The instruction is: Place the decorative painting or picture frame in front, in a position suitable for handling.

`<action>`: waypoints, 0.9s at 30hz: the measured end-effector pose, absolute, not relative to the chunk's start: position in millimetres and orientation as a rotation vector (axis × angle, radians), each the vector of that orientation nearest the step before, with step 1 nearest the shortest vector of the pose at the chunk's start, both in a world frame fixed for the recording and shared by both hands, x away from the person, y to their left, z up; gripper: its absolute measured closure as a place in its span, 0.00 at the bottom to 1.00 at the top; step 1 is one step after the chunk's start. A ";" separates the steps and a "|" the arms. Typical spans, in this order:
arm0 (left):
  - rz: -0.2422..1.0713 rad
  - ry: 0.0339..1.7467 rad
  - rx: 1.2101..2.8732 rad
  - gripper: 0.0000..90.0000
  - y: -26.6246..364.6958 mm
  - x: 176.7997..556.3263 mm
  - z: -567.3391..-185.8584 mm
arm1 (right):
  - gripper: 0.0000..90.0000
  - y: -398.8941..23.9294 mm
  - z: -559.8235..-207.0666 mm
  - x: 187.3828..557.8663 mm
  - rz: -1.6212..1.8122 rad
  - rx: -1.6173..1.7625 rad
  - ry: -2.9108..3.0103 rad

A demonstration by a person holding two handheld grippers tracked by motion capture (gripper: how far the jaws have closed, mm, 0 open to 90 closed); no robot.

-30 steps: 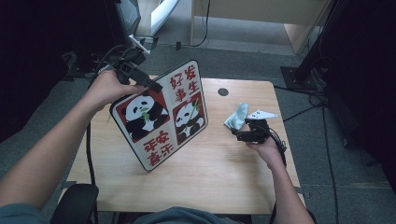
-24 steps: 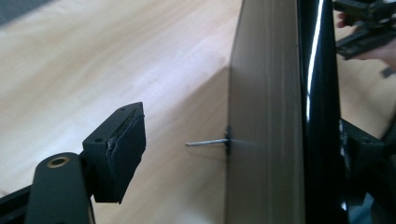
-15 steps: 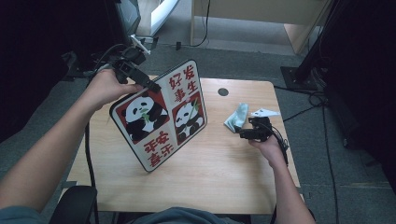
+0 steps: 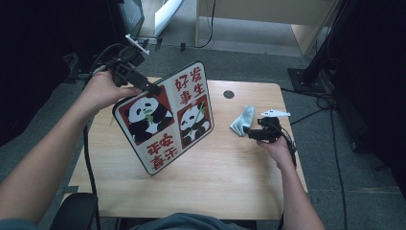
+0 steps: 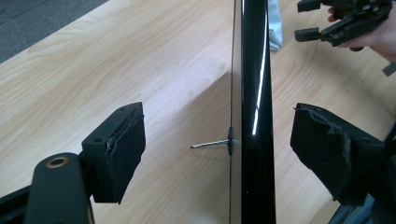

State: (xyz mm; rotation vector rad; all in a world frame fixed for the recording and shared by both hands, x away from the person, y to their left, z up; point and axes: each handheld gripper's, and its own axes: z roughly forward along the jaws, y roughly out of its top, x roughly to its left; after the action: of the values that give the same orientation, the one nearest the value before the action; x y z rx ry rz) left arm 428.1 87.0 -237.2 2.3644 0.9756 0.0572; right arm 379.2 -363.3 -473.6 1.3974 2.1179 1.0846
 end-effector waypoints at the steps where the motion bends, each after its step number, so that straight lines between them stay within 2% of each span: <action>1: 0.063 0.970 2.362 0.21 89.0 426.3 -236.9 | 0.25 -364.0 -473.5 379.7 1.086 1.400 2.112; 5: 0.065 0.953 2.339 0.24 95.2 417.4 -236.4 | 0.25 -367.3 -473.2 382.0 1.083 1.405 2.102; 27: 0.130 0.902 2.208 0.26 123.1 377.5 -246.4 | 0.28 -382.9 -473.7 399.3 1.059 1.434 2.062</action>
State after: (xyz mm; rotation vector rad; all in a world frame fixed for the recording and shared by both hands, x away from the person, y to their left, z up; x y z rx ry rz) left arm 377.5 123.1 -246.4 2.2082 0.9023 0.1302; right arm 399.3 -382.9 -473.7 1.4343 2.0618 1.0586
